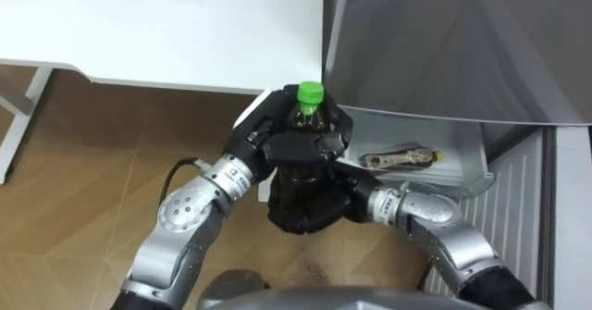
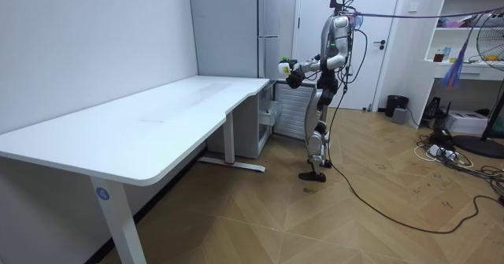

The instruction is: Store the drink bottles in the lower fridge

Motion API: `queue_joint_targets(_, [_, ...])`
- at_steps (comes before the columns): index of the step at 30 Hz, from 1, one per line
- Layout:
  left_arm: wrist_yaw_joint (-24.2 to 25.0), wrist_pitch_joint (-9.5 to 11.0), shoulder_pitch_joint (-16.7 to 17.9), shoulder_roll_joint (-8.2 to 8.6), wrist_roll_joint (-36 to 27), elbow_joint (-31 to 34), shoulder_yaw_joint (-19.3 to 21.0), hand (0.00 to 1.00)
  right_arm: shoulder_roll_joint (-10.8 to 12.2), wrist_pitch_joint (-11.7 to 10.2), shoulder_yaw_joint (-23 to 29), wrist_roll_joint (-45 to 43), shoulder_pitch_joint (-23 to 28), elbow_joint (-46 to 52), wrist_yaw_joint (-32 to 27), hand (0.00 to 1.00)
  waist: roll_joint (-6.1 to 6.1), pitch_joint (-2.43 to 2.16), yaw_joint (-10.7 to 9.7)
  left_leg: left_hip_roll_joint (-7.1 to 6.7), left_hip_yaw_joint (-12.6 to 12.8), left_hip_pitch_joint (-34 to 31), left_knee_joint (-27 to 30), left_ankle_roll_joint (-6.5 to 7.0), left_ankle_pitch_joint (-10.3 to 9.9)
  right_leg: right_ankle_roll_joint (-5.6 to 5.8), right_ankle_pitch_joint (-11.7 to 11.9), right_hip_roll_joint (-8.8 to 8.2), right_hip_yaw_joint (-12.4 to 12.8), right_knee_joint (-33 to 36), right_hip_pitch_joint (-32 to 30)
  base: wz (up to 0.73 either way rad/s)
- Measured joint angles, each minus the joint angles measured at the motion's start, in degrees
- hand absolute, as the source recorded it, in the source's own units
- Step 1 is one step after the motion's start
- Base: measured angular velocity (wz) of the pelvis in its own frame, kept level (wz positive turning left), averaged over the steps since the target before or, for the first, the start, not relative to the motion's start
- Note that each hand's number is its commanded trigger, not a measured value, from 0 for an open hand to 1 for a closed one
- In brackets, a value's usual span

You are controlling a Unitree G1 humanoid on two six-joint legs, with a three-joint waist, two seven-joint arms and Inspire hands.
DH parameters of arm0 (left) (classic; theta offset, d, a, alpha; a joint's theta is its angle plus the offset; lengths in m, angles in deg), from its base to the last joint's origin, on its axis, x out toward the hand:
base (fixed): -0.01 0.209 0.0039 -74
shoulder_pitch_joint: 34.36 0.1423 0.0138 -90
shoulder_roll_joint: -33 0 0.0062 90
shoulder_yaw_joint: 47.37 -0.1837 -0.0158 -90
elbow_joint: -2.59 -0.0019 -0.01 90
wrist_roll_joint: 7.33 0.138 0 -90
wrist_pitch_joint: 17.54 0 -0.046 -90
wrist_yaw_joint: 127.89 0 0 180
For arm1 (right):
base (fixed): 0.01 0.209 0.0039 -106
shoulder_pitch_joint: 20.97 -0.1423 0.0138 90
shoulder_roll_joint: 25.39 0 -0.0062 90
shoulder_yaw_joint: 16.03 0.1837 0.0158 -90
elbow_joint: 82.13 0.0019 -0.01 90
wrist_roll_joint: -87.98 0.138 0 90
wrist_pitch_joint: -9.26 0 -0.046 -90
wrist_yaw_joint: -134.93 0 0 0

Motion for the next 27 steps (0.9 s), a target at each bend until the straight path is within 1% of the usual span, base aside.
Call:
queue_joint_targets(1, [0.0, 0.0, 0.0, 0.03, 0.0, 0.0, 0.0, 0.00, 0.0, 0.0, 0.0, 0.0, 0.1, 0.0, 0.0, 1.00, 0.05, 0.04, 0.0, 0.00, 0.1, 0.0, 0.0, 0.00, 0.0, 0.00, 0.0, 0.00, 0.0, 0.0, 0.0, 0.00])
queue_joint_targets(5, [-0.1, 0.0, 0.0, 0.05, 0.1, -0.1, -0.2, 0.00, 0.2, 0.0, 0.3, 0.0, 0.5, 0.0, -0.2, 1.00, 0.51, 0.25, 0.0, -0.01, 0.2, 0.1, -0.1, 0.01, 0.0, 0.00, 0.0, -0.03, 0.0, 0.0, 0.0, 0.00])
queue_joint_targets(8, [-0.1, 0.0, 0.0, -0.22, 0.4, -0.3, -0.2, 0.00, -0.1, 0.0, 0.3, -0.2, 0.6, 0.0, -0.2, 1.00, 0.72, 0.20, 0.0, 0.01, 0.2, 0.2, -0.1, 0.00, 0.0, 0.00, 0.0, -0.02, 0.0, 0.0, 0.0, 0.00])
queue_joint_targets(17, [-0.8, 0.3, 0.0, -0.43, 1.1, -0.3, -0.7, 0.00, -0.3, 0.0, 0.3, -0.6, 0.9, 0.0, -0.4, 1.00, 0.74, 0.19, -0.2, 0.01, 0.1, 0.1, -0.2, 0.01, 0.0, 0.00, 0.0, -0.04, 0.0, -0.1, -0.1, 0.00])
queue_joint_targets(24, [-1.2, 1.2, 0.0, -0.67, 1.1, -0.1, -0.8, 0.00, -0.3, 0.0, 0.1, -0.6, 0.9, -0.1, -0.6, 1.00, 0.80, 0.06, -0.2, 0.01, 0.2, 0.2, -0.2, 0.01, 0.0, 0.00, 0.0, -0.04, 0.0, -0.1, 0.0, 0.00])
queue_joint_targets(27, [-1.3, 1.2, 0.0, -1.00, 1.4, 0.4, -0.7, 0.00, -0.4, 0.0, 0.1, -0.6, 1.2, -0.1, -0.6, 1.00, 1.16, -0.17, -0.3, 0.02, 0.2, 0.2, -0.1, 0.01, 0.0, -0.01, 0.0, -0.04, 0.0, -0.1, 0.0, 0.00])
